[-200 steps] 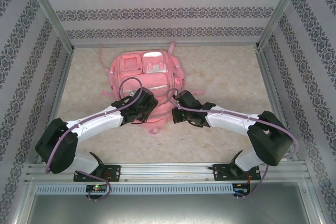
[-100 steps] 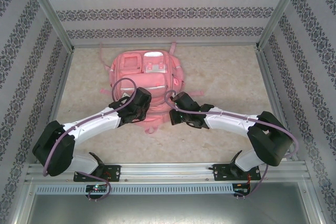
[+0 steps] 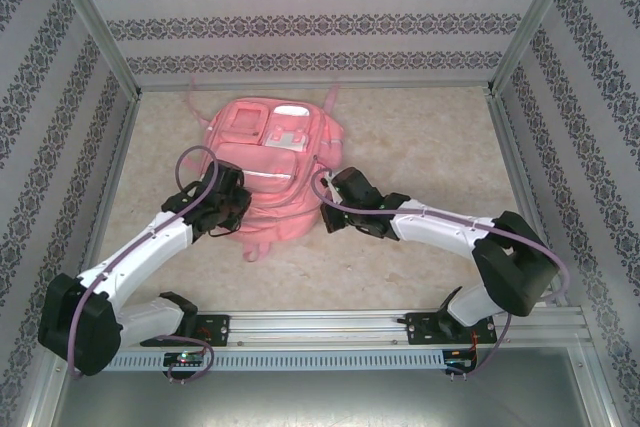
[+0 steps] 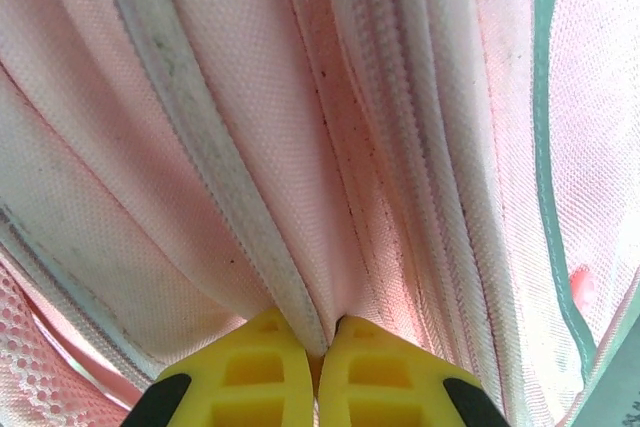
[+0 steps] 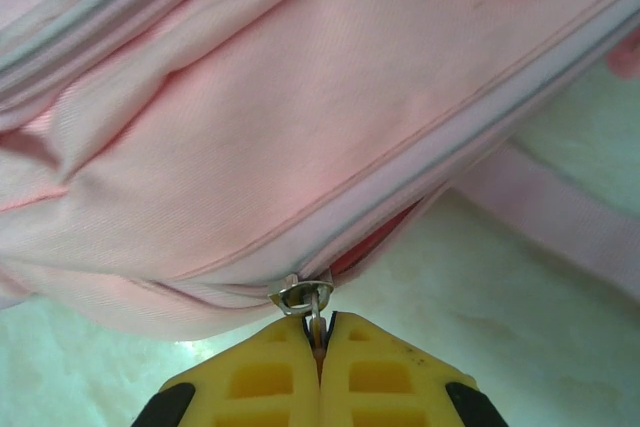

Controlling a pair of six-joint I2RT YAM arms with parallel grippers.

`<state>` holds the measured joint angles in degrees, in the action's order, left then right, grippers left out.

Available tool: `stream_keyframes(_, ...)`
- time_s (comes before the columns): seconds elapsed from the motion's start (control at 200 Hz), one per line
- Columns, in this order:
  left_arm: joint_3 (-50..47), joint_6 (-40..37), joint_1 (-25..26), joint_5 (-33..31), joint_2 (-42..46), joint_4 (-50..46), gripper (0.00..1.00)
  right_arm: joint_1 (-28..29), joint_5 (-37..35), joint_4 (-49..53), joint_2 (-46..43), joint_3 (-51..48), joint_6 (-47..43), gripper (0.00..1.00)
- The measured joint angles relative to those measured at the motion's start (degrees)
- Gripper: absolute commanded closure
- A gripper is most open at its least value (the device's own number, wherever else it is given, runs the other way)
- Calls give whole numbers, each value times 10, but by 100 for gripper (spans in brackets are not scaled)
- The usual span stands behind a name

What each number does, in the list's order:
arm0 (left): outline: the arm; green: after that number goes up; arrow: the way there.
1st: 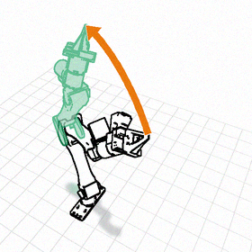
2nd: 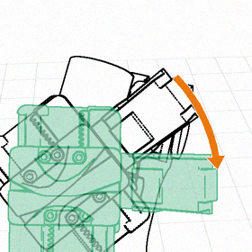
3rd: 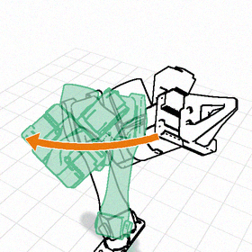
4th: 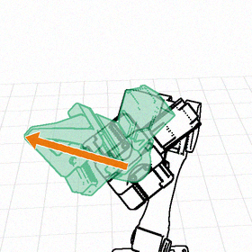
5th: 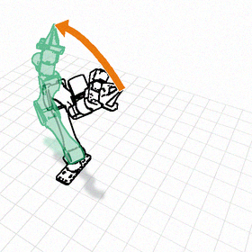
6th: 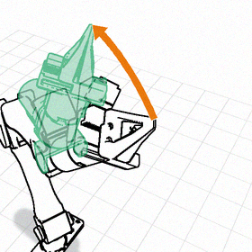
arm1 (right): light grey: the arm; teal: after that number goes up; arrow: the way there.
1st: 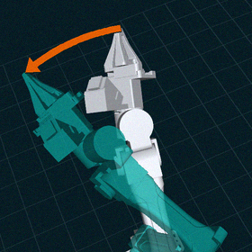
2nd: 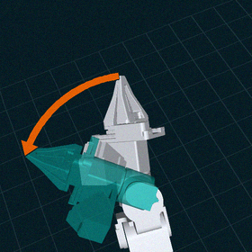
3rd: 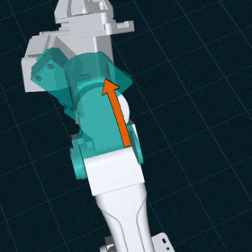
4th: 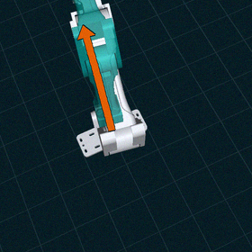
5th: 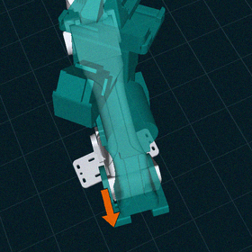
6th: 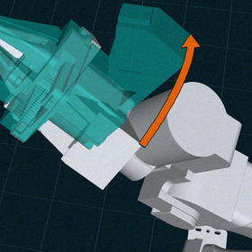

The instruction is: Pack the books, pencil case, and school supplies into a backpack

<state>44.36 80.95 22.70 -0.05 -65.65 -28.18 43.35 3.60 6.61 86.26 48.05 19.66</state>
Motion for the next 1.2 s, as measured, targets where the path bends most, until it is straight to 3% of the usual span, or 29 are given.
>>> stream_keyframes(0.34, 42, -177, -105, 76, -37, -48, 100, -24, 66, 2, 18, 32, -49, 100)
stream_keyframes(0.465, 70, -216, -120, 69, -64, -75, 60, 0, 65, 5, 34, 42, -47, 100)
stream_keyframes(0.515, 73, -223, -124, 58, -63, -85, 49, 12, 61, 7, 42, 44, -45, 100)
stream_keyframes(0.555, 73, -223, -130, 52, -59, -91, 44, 20, 57, 9, 48, 45, -42, 100)
stream_keyframes(0.669, 59, -198, -128, 50, -23, -104, 42, 38, 48, 12, 61, 49, -31, 100)
stream_keyframes(0.769, 21, -145, -98, 57, 40, -103, 42, 45, 46, 13, 70, 53, -24, 100)
stream_keyframes(0.909, -51, -38, 2, 60, 104, -82, 42, 45, 46, 13, 74, 55, -17, 100)
stream_keyframes(1.039, -82, 46, 74, 47, 95, -37, 42, 45, 46, 13, 76, 56, -16, 100)
stream_keyframes(1.199, -73, 98, 112, 16, 46, 19, 43, 45, 46, 13, 76, 56, -14, 100)
